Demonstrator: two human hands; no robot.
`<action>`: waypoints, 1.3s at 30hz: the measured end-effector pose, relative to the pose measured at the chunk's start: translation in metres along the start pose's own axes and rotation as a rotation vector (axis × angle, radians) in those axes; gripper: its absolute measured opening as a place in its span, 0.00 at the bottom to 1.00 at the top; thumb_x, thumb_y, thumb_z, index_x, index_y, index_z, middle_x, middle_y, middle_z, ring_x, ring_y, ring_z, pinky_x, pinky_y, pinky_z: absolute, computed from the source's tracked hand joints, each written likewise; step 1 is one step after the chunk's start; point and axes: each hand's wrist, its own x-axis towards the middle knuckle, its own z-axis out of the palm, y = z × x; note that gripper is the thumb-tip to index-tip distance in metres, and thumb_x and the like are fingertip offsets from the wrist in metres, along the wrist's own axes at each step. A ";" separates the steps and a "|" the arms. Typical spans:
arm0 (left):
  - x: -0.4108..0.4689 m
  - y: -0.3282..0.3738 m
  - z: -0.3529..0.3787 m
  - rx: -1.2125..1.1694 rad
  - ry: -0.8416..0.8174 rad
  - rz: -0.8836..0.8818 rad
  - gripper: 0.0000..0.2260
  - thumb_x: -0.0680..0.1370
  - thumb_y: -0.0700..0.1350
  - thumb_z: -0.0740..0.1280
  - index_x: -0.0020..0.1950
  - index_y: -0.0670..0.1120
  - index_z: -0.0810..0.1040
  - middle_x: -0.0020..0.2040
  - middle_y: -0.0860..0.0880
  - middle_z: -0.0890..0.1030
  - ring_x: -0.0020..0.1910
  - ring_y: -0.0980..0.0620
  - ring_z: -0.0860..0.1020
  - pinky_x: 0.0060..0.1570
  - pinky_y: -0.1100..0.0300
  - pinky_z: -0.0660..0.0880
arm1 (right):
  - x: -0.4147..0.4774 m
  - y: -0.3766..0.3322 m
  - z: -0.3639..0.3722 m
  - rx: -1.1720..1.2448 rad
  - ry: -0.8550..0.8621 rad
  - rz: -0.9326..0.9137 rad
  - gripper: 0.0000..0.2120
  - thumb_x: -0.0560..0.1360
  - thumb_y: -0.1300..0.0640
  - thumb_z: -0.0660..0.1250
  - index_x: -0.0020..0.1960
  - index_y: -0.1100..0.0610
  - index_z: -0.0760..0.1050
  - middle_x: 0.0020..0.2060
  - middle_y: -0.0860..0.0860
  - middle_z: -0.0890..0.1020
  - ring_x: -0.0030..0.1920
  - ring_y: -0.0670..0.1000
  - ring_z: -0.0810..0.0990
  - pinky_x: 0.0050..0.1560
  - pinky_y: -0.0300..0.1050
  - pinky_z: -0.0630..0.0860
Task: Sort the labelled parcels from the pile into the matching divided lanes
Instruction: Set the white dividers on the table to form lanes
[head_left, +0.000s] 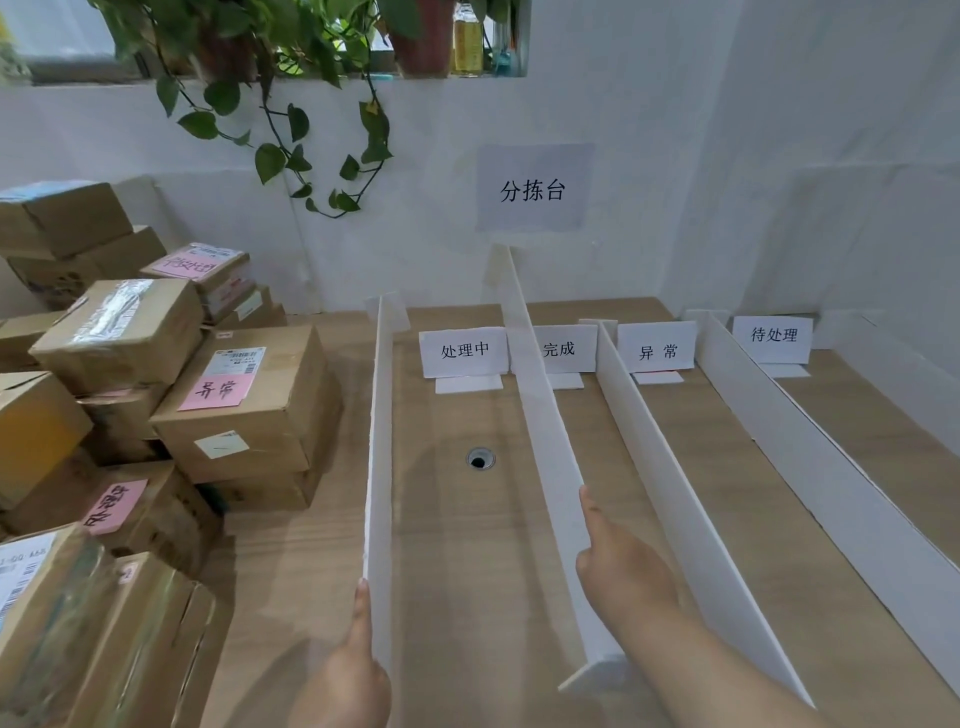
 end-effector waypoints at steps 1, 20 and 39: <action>0.001 0.000 0.000 -0.002 -0.003 -0.001 0.38 0.79 0.42 0.57 0.78 0.54 0.32 0.32 0.52 0.71 0.26 0.59 0.68 0.26 0.68 0.65 | 0.000 0.000 0.000 -0.002 -0.003 0.001 0.34 0.78 0.59 0.51 0.79 0.41 0.43 0.34 0.46 0.69 0.33 0.47 0.69 0.29 0.43 0.62; -0.006 -0.008 -0.006 0.092 0.025 -0.017 0.35 0.81 0.42 0.55 0.78 0.53 0.33 0.30 0.53 0.65 0.24 0.59 0.63 0.25 0.68 0.63 | -0.005 -0.004 0.013 0.028 0.039 -0.009 0.34 0.77 0.59 0.51 0.79 0.40 0.44 0.35 0.46 0.70 0.33 0.47 0.70 0.29 0.42 0.63; -0.028 -0.057 0.002 -0.042 -0.056 -0.026 0.37 0.80 0.39 0.55 0.77 0.54 0.31 0.31 0.50 0.70 0.27 0.57 0.69 0.27 0.65 0.65 | -0.064 0.032 0.086 -0.214 -0.127 0.026 0.34 0.80 0.59 0.50 0.77 0.44 0.33 0.55 0.44 0.74 0.30 0.41 0.62 0.26 0.36 0.56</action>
